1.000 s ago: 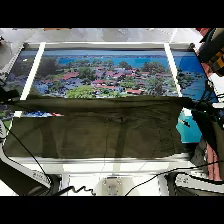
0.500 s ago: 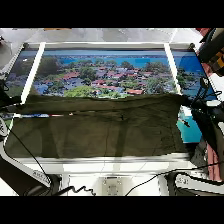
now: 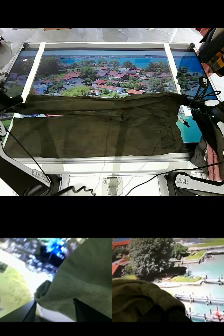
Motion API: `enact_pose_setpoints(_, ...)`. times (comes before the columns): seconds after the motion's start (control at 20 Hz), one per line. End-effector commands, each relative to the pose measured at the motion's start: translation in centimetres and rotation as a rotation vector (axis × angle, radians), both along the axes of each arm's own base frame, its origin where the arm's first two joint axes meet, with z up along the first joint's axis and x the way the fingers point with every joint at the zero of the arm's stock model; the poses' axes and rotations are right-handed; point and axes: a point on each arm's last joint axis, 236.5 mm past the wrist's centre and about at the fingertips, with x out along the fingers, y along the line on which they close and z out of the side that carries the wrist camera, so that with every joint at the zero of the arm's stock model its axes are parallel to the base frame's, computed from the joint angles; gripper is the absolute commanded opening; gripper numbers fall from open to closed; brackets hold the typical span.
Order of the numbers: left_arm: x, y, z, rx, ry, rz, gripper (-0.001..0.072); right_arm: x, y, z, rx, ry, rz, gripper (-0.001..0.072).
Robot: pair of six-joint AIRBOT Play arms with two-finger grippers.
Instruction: Fold the clothes and pants, and hang the long-sleeved shirts on hangers.
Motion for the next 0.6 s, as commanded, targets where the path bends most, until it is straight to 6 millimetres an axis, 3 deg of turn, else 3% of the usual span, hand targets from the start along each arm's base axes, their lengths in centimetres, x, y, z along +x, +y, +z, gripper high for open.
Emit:
enact_pose_setpoints(0.0,1.2,0.3,-1.2,0.000,-0.039,0.004,0.0488,0.0,0.0,0.0,0.000,-0.001,-0.001,0.0031)
enact_pose_setpoints(0.05,1.1,0.2,-1.7,-0.007,-0.030,0.004,0.0498,0.0,0.0,0.0,0.006,0.000,-0.006,0.0031)
enact_pose_setpoints(0.15,0.9,0.1,-2.4,-0.016,-0.016,0.005,0.0640,0.0,0.0,0.0,0.038,0.004,-0.037,0.0031)
enact_pose_setpoints(0.25,0.9,0.1,-2.6,-0.018,-0.014,0.005,0.0642,0.0,0.0,0.0,0.052,0.006,-0.050,0.0030)
enact_pose_setpoints(0.3,0.9,0.1,-2.6,-0.017,-0.014,0.004,0.0573,0.0,0.0,0.0,0.055,0.006,-0.052,0.0031)
enact_pose_setpoints(0.4,0.7,0.1,-2.6,-0.021,-0.007,0.006,0.0252,0.0,0.0,0.0,0.057,0.007,-0.053,0.0031)
enact_pose_setpoints(0.45,0.7,0.1,-2.6,-0.021,-0.007,0.006,0.0051,0.0,0.0,0.0,0.057,0.007,-0.054,0.0031)
enact_pose_setpoints(0.55,0.8,0.1,-2.3,-0.018,-0.013,0.006,0.0035,0.1,0.0,0.1,0.061,0.005,-0.056,0.0031)
